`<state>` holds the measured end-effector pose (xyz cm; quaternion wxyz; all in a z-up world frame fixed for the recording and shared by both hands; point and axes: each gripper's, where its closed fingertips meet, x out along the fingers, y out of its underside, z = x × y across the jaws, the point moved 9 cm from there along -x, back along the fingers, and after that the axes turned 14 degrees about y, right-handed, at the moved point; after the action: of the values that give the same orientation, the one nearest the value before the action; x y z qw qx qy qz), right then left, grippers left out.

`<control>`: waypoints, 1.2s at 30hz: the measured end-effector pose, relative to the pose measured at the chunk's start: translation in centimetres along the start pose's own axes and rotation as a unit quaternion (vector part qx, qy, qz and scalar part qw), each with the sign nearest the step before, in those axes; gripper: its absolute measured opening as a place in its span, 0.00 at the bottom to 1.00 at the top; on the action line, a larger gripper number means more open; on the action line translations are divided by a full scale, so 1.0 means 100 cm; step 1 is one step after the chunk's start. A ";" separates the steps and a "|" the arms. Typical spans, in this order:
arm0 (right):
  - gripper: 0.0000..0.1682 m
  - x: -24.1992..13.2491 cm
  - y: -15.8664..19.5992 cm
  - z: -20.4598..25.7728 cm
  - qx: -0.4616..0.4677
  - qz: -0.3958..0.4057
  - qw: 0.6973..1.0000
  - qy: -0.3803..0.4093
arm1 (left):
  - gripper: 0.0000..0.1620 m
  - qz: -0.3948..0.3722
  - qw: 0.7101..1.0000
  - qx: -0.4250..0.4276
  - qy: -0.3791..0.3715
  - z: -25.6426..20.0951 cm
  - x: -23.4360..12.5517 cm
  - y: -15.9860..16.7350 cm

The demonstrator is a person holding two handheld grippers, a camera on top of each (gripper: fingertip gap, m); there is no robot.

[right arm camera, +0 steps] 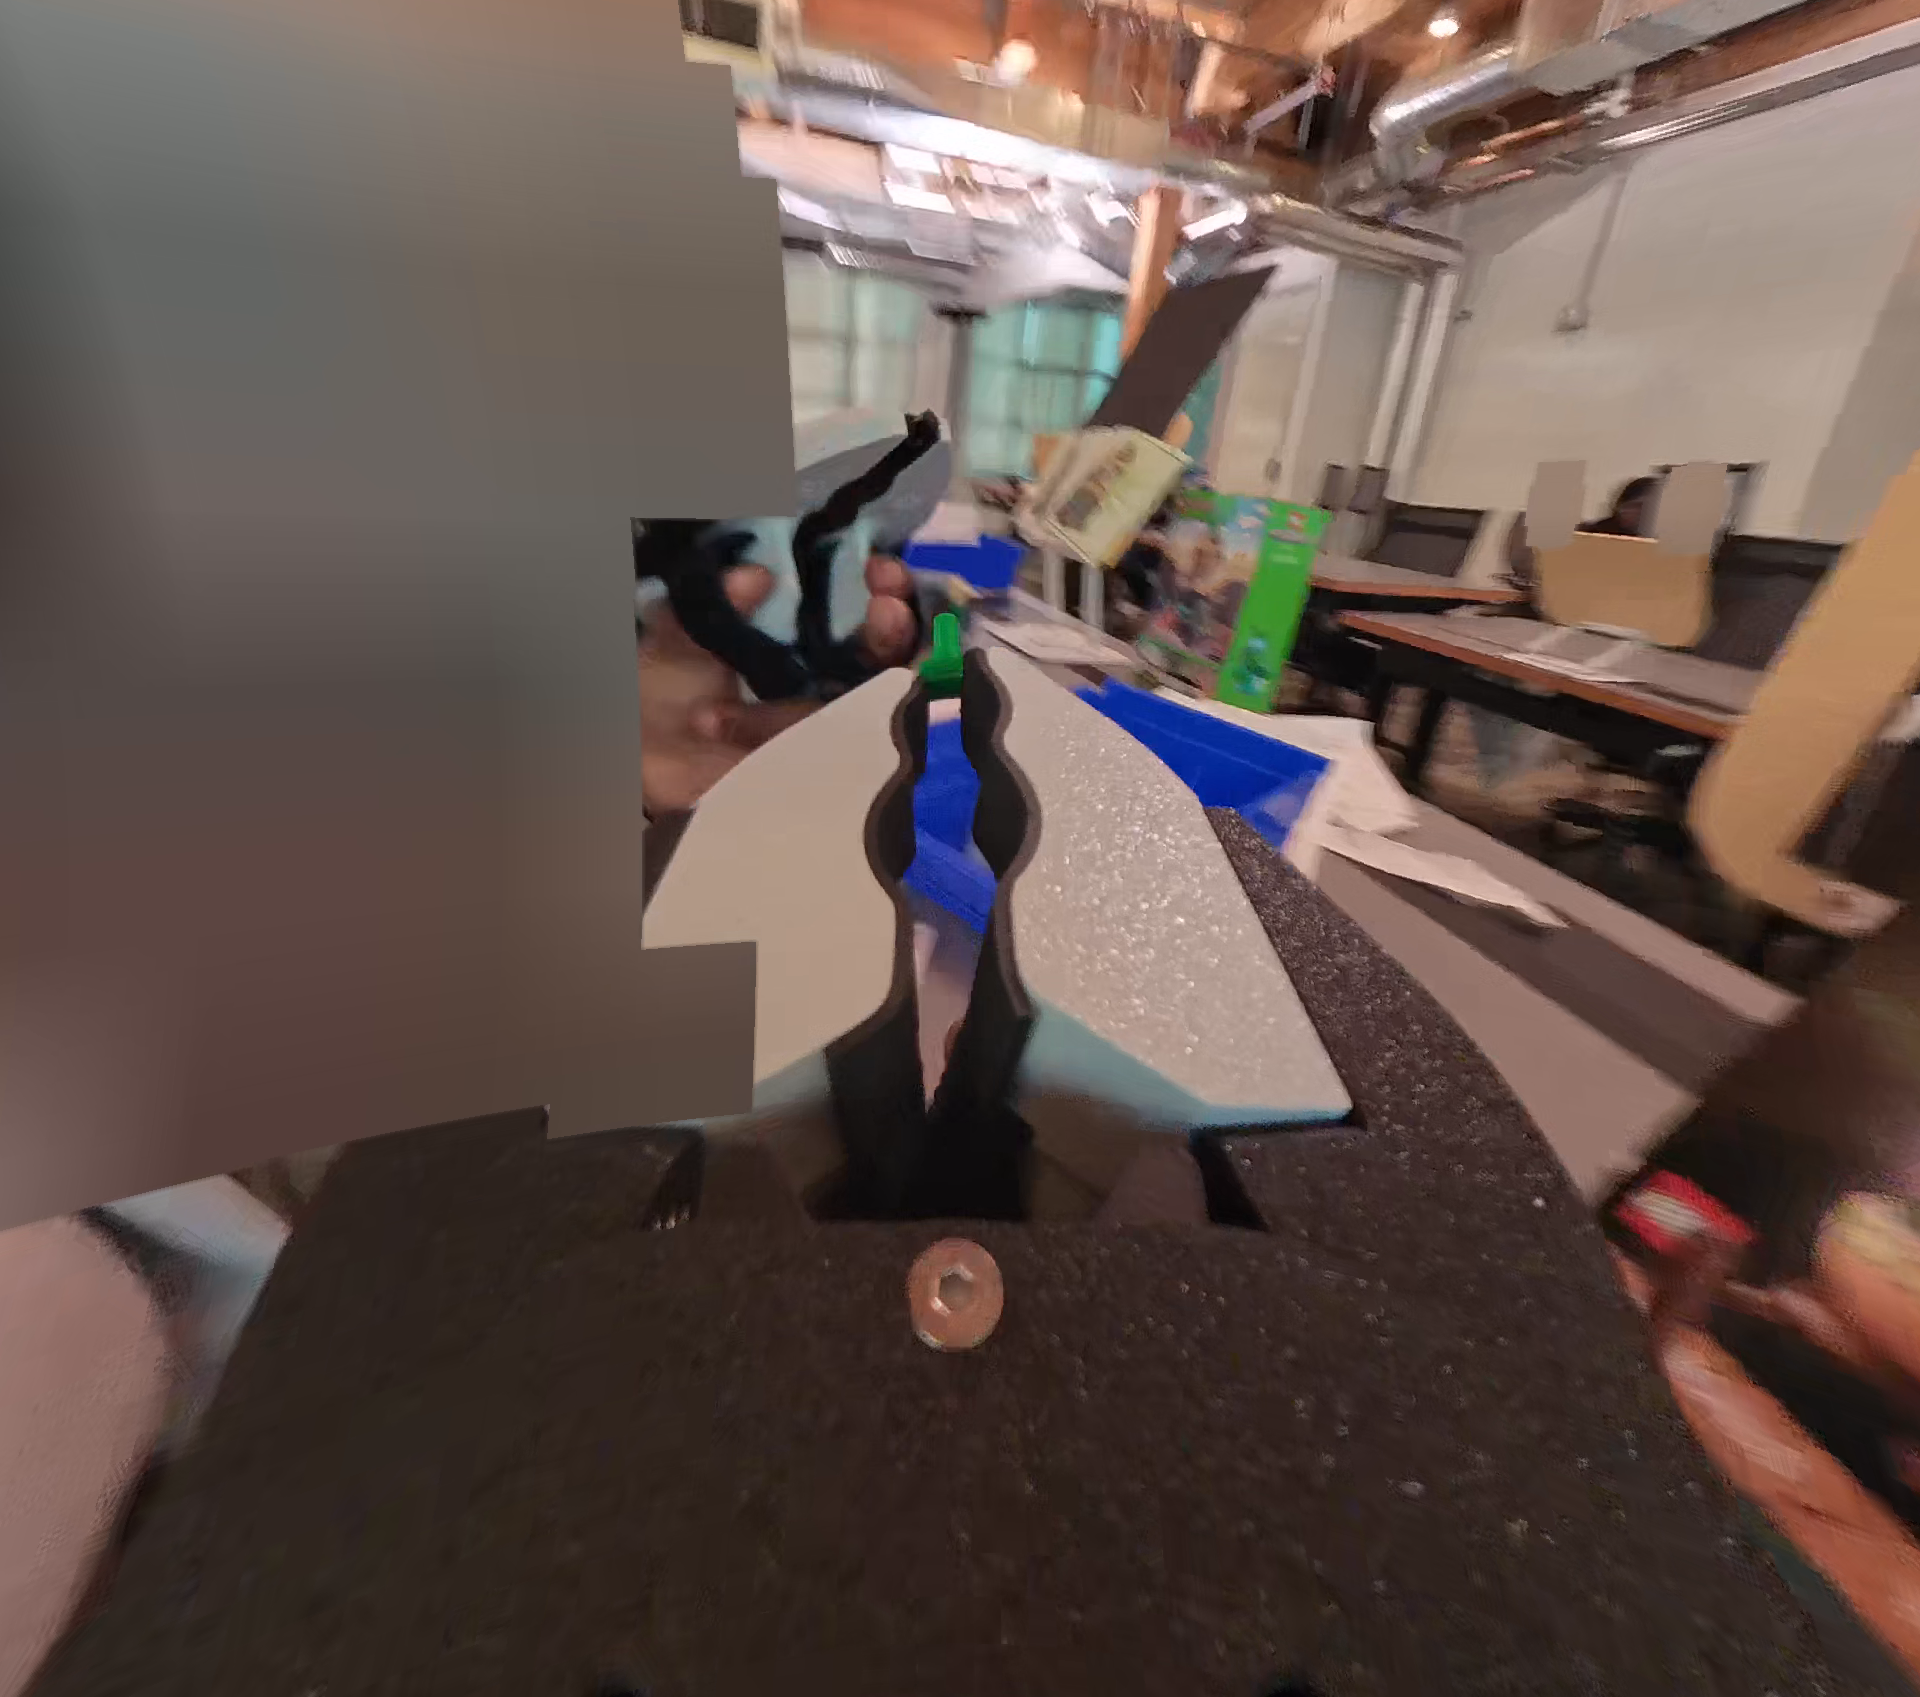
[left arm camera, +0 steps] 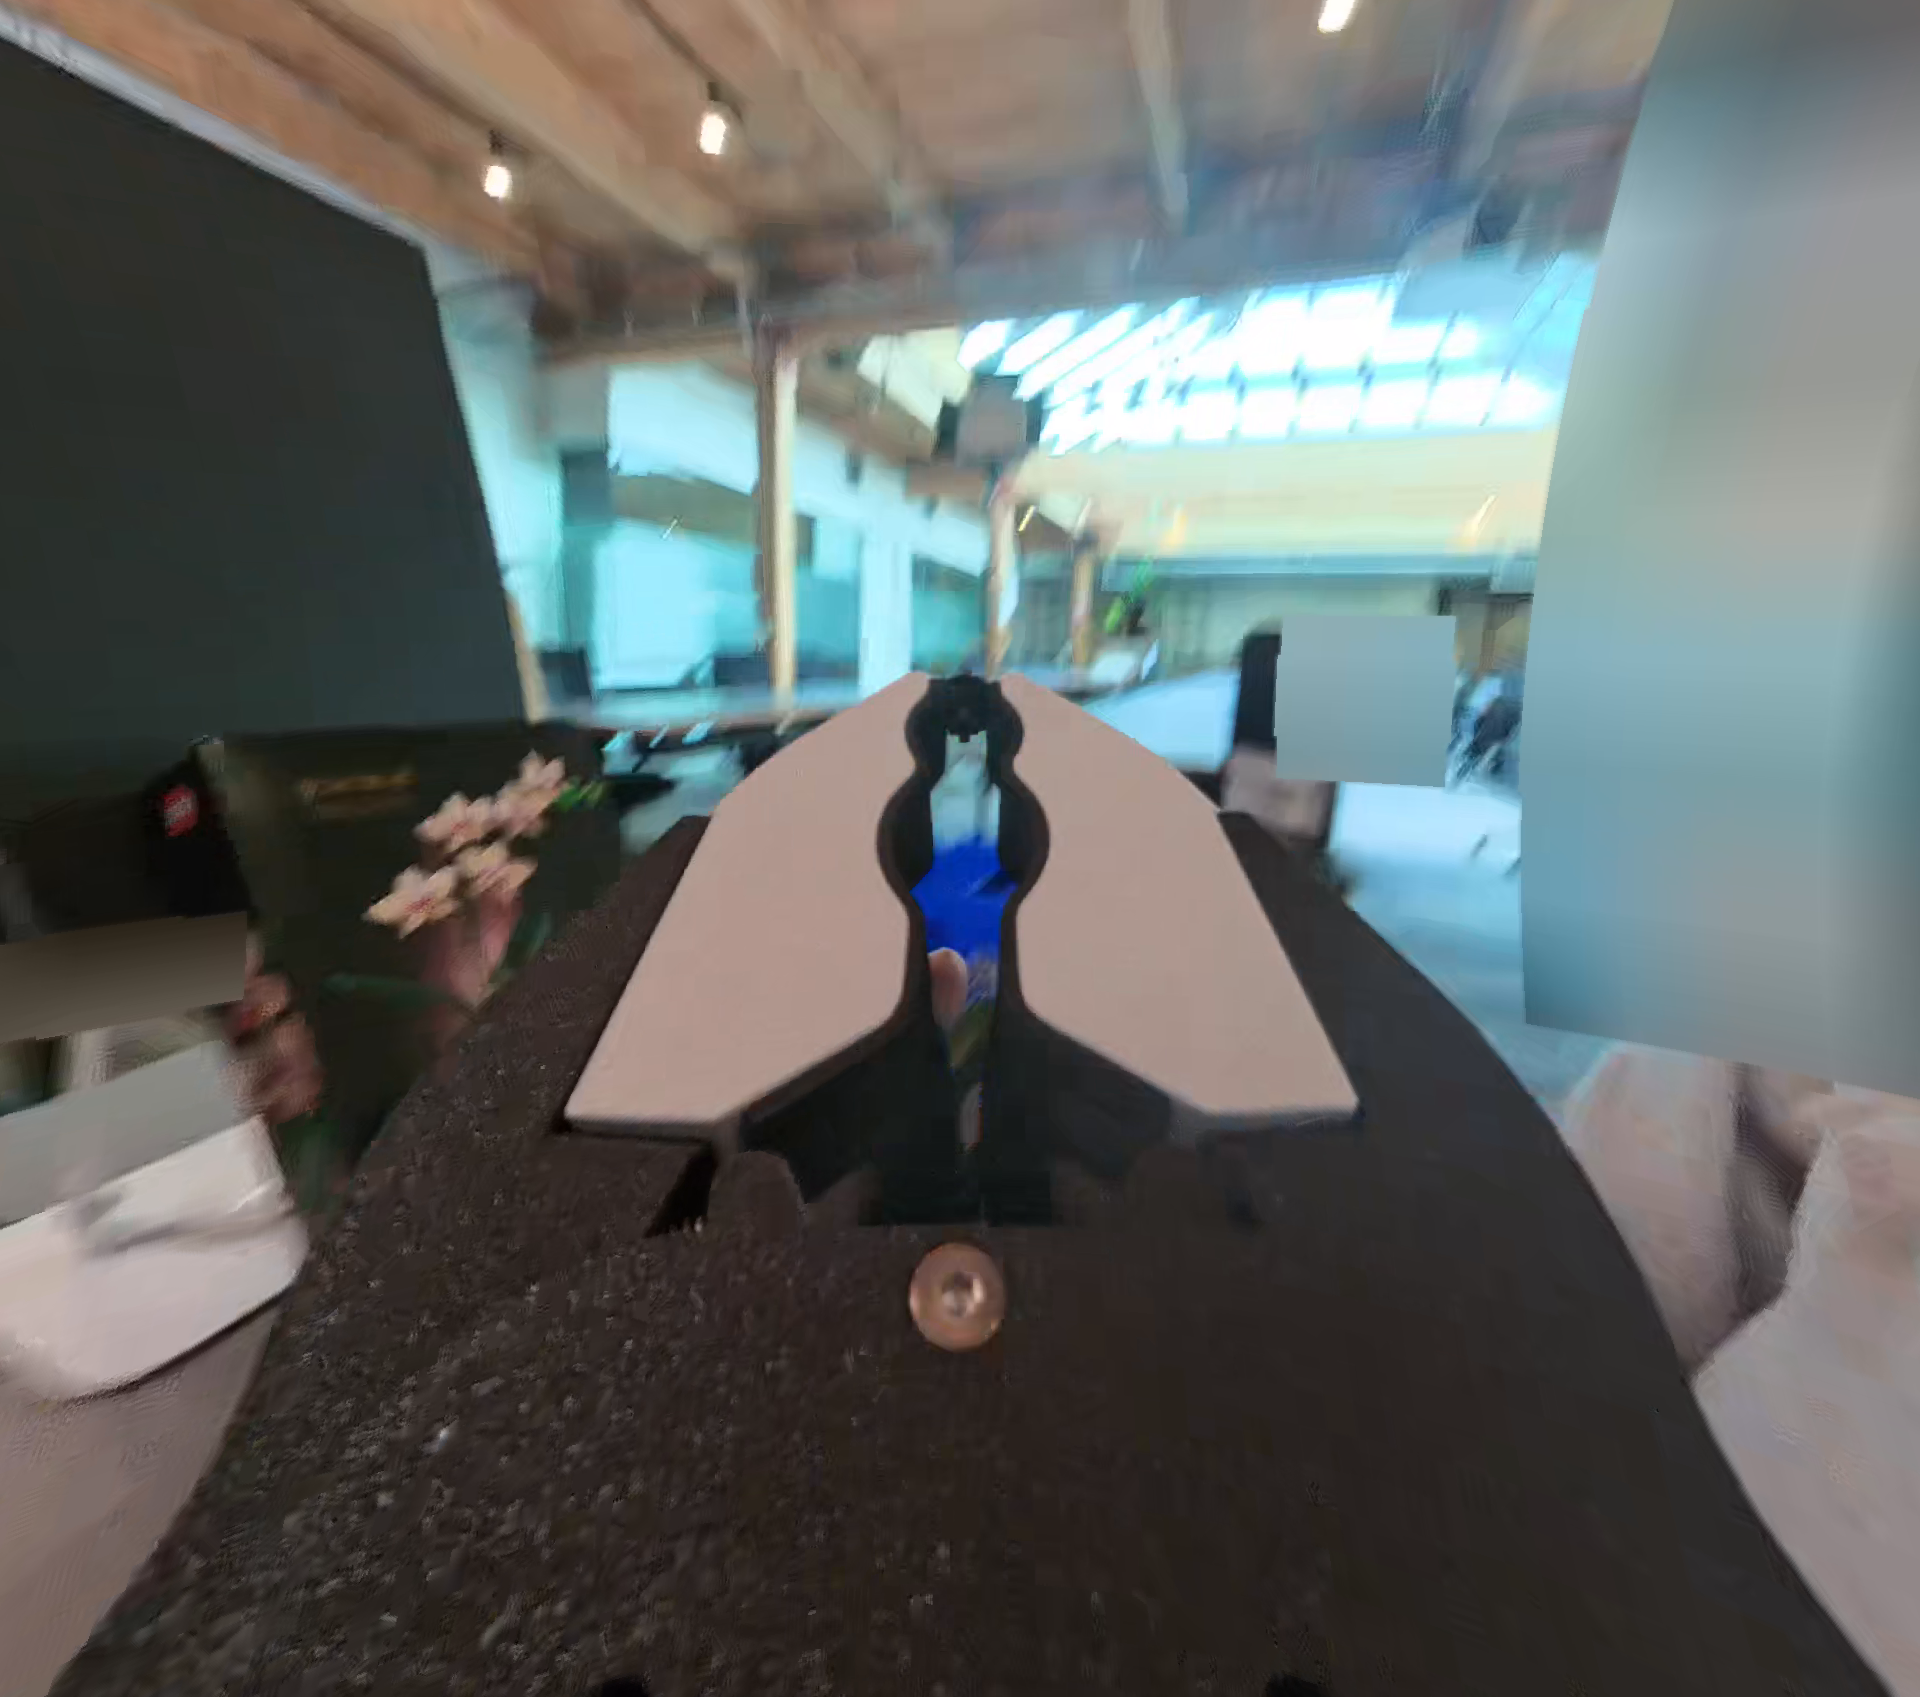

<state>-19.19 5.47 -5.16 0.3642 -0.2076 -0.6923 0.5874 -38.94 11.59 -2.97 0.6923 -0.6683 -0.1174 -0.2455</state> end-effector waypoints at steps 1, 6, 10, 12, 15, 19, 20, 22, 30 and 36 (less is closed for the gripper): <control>0.03 -0.001 0.000 0.001 -0.048 0.022 0.998 0.016 | 0.04 0.063 0.998 0.021 -0.015 0.000 0.002 0.003; 0.04 -0.015 0.035 0.027 -0.206 0.252 0.944 0.043 | 0.04 0.397 0.912 0.051 -0.094 -0.008 -0.013 0.060; 0.04 -0.021 0.105 0.044 -0.232 0.376 0.894 0.071 | 0.04 0.532 0.835 0.048 -0.129 -0.021 -0.038 0.132; 0.04 -0.021 0.129 0.045 -0.217 0.396 0.889 0.081 | 0.04 0.540 0.829 0.040 -0.142 -0.025 -0.046 0.148; 0.04 -0.018 0.146 0.038 -0.165 0.399 0.897 0.093 | 0.04 0.527 0.836 0.015 -0.154 -0.027 -0.057 0.158; 0.04 -0.015 0.156 0.032 -0.131 0.405 0.900 0.090 | 0.04 0.502 0.849 -0.013 -0.165 -0.028 -0.066 0.161; 0.04 -0.015 0.157 0.031 -0.132 0.408 0.898 0.093 | 0.04 0.499 0.850 -0.014 -0.169 -0.028 -0.068 0.161; 0.04 -0.014 0.156 0.030 -0.118 0.400 0.904 0.090 | 0.04 0.495 0.852 -0.018 -0.171 -0.027 -0.070 0.161; 0.04 -0.016 0.152 0.040 -0.105 0.381 0.915 0.078 | 0.04 0.444 0.871 -0.013 -0.208 -0.022 -0.074 0.147; 0.04 0.027 0.107 0.063 -0.138 0.336 0.932 0.021 | 0.04 0.455 0.825 0.082 -0.326 0.002 -0.101 0.045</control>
<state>-27.15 5.62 -15.02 0.1280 -0.4886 -0.6485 0.5696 -45.26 13.60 -11.84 0.6993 -0.6278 -0.0387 0.3398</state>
